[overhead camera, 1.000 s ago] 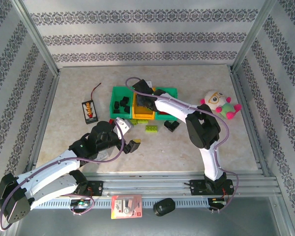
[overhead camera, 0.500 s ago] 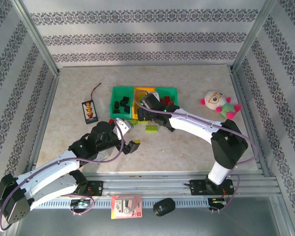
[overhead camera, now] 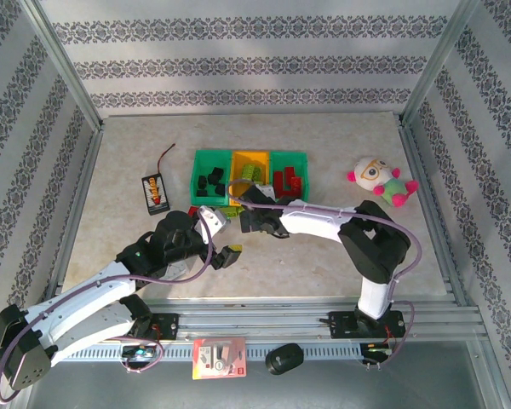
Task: Sort the legos into containers by color
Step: Pick up the lego from the center of the table.
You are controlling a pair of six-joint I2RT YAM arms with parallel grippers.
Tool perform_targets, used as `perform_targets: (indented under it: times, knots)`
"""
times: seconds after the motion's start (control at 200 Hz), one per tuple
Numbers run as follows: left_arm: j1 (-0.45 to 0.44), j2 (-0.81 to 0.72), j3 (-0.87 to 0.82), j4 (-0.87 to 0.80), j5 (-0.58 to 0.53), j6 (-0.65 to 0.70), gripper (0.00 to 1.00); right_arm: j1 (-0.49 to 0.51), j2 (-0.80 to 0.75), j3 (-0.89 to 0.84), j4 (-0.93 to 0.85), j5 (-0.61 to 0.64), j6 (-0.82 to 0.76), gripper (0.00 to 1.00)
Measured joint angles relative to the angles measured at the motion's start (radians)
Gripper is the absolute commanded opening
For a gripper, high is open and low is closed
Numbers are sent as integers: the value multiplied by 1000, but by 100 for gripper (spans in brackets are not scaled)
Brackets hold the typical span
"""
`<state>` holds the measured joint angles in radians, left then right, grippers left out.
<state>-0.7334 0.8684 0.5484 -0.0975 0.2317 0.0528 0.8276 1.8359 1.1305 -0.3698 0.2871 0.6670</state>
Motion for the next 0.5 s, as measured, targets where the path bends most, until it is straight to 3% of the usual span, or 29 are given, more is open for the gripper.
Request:
perform_targets:
  times: [0.5]
  knots:
    - [0, 0, 0, 0, -26, -2, 99, -1, 50, 15, 7, -27, 16, 65]
